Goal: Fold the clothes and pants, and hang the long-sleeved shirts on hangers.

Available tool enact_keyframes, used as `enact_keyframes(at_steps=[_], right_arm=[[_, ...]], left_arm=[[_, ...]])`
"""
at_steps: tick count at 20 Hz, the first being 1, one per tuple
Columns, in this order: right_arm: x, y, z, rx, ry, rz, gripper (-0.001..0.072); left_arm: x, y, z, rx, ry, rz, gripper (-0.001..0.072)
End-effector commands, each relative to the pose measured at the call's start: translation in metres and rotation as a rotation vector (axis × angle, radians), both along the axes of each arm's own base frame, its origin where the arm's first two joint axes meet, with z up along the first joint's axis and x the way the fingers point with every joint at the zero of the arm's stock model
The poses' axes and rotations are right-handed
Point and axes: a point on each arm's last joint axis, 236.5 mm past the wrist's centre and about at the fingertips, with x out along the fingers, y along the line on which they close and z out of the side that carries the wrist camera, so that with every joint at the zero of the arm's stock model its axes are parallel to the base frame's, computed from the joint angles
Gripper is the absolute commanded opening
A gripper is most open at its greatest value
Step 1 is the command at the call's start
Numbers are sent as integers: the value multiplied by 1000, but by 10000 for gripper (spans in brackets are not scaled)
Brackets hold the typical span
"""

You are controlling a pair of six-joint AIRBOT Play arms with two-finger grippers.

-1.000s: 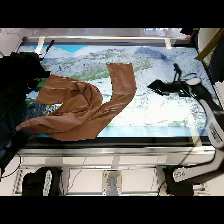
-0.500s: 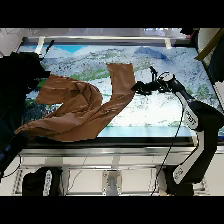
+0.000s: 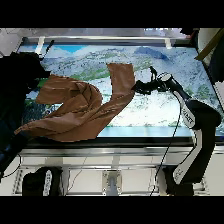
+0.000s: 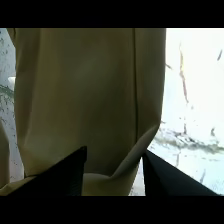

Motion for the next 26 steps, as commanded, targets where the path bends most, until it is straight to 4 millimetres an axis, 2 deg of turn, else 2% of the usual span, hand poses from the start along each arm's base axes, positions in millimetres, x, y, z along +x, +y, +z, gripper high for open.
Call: enact_keyframes(at_steps=[1,3,4,5,7,8,9,10,12,14,15,16,17,18,19,21,22,23,26], right_arm=[[-3,10,-7,-1,11,11,365],[-4,14,-9,-2,15,19,205],[-3,13,-8,-1,12,17,54],[1,9,-3,-1,0,12,20],[10,-8,26,17,-29,16,20],[13,-25,48,19,-45,14,19],[13,-50,76,4,-59,7,19],[6,-75,101,-34,-64,14,19],[-27,-132,144,-175,-58,24,19],[-74,-195,181,-393,-24,9,19],[-100,-220,203,-477,-7,-16,19],[-121,-232,224,-508,-7,-39,20],[-139,-234,251,-514,-41,-62,20],[-148,-232,277,-520,-110,-90,19],[-151,-234,305,-553,-200,-132,19],[-145,-241,349,-610,-370,-214,19],[-140,-242,361,-617,-422,-245,20],[-136,-244,365,-611,-440,-271,19],[-116,-254,360,-615,-460,-292,19]], left_arm=[[0,0,0,0,0,-1,21],[-1,3,0,11,2,6,21],[-2,8,1,32,5,18,21],[-4,17,3,69,10,39,21],[-13,44,12,178,24,105,20],[-16,53,17,213,27,126,20],[-17,55,19,224,25,131,20],[-15,55,20,225,17,128,19],[-2,54,27,234,-24,109,20],[22,51,37,239,-89,81,19],[35,46,37,222,-106,58,20],[47,38,34,186,-116,31,19],[57,32,31,154,-122,12,20],[66,30,31,146,-134,0,20],[74,30,35,154,-159,-9,20],[93,30,46,178,-222,-29,20],[102,26,48,160,-246,-43,20],[111,21,50,139,-271,-54,19],[154,18,73,160,-407,-97,19]])
